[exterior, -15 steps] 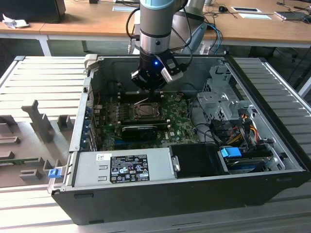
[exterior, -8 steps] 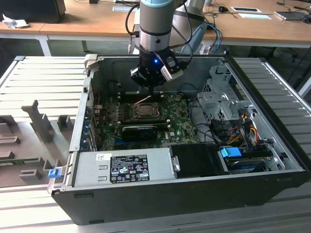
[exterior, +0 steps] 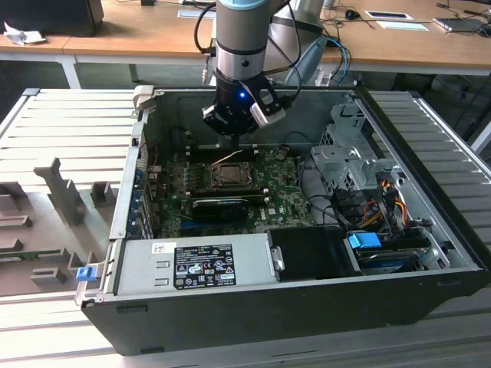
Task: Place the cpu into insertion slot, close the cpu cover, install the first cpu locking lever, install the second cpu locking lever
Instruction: 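Install the first cpu locking lever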
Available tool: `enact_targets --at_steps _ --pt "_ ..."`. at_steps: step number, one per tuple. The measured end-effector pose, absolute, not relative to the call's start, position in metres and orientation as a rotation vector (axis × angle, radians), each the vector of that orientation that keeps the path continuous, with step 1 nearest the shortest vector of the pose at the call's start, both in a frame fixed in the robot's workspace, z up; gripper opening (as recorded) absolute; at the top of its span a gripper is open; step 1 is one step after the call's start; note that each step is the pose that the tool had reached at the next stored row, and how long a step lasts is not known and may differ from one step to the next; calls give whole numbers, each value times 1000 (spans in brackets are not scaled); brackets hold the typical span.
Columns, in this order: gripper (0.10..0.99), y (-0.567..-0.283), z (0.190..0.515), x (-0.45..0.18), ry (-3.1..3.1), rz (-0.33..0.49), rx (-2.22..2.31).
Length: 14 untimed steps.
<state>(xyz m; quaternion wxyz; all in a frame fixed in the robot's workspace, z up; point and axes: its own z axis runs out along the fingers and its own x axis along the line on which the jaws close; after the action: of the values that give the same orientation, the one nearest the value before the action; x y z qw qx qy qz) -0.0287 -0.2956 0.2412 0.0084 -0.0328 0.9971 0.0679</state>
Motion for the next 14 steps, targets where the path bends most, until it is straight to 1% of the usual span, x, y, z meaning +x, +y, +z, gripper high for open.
enact_targets --at_steps 3,7,14 --pt "106 -296 238 -31 3114 227 -105" --pt "106 -295 231 -31 3114 228 -130" --pt "106 -293 228 -31 3093 206 -146"
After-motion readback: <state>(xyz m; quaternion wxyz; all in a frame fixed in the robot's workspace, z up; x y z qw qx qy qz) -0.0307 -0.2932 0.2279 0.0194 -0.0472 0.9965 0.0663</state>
